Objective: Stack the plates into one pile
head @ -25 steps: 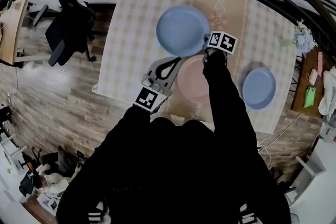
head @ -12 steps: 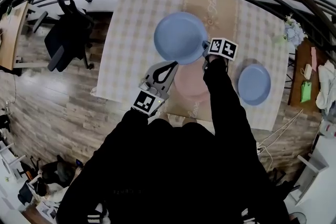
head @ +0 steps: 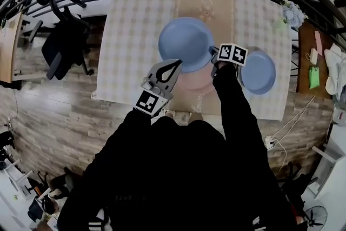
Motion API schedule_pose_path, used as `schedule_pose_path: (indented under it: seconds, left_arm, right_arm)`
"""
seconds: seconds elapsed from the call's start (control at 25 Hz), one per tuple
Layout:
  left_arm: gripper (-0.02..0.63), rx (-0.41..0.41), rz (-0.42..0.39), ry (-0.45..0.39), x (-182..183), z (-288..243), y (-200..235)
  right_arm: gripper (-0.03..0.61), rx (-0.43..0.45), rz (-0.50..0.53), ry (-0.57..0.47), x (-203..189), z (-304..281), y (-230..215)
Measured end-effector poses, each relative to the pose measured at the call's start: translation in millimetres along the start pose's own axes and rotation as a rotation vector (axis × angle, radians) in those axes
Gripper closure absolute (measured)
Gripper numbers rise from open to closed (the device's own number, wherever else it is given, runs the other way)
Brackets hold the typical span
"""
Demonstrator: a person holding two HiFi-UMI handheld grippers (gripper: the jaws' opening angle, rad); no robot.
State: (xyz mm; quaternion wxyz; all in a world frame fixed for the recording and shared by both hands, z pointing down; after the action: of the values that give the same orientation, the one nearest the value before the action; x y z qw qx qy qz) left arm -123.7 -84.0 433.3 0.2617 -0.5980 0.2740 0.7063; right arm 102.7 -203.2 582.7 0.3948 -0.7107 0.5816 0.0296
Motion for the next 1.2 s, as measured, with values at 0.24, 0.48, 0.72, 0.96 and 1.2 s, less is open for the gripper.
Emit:
schedule_pose_path:
  seconds: [0.24, 0.48, 0.72, 0.96, 1.2]
  left_arm:
    - [0.595, -0.037, 0.002, 0.006, -2, -4, -11]
    - [0.595, -0.067, 0.002, 0.008, -1, -12, -22]
    - [0.595, -0.083, -0.002, 0.016, -2, -17, -31]
    - [0.595, -0.088, -0.007, 0.024, -3, -19, -34]
    - [0.595, -0.090, -0.011, 0.044, -4, -18, -37]
  right_arm:
    - [0.557, 0.010, -0.039, 0.022, -24, 21, -21]
    - [0.557, 0.000, -0.063, 0.046, -45, 38, -47]
    - [0.557, 0.001, -0.084, 0.066, -63, 47, -67]
    - [0.557, -0.006, -0.091, 0.094, -76, 50, -80]
    - [0.555, -0.018, -0.080, 0.119, -84, 48, -87]
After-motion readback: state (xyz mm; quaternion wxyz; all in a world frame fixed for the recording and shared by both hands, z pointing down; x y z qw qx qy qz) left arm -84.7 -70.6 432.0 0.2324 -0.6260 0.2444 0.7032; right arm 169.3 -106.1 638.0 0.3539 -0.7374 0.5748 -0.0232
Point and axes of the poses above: the fingertips, and each gripper's own axes: z backward along the fingers, y to its left, x out of its top, the point moved 7 cm from there along z, backward along the fingers, and after that the axes turned 10 degrees about -y, right-handed, at the moved point
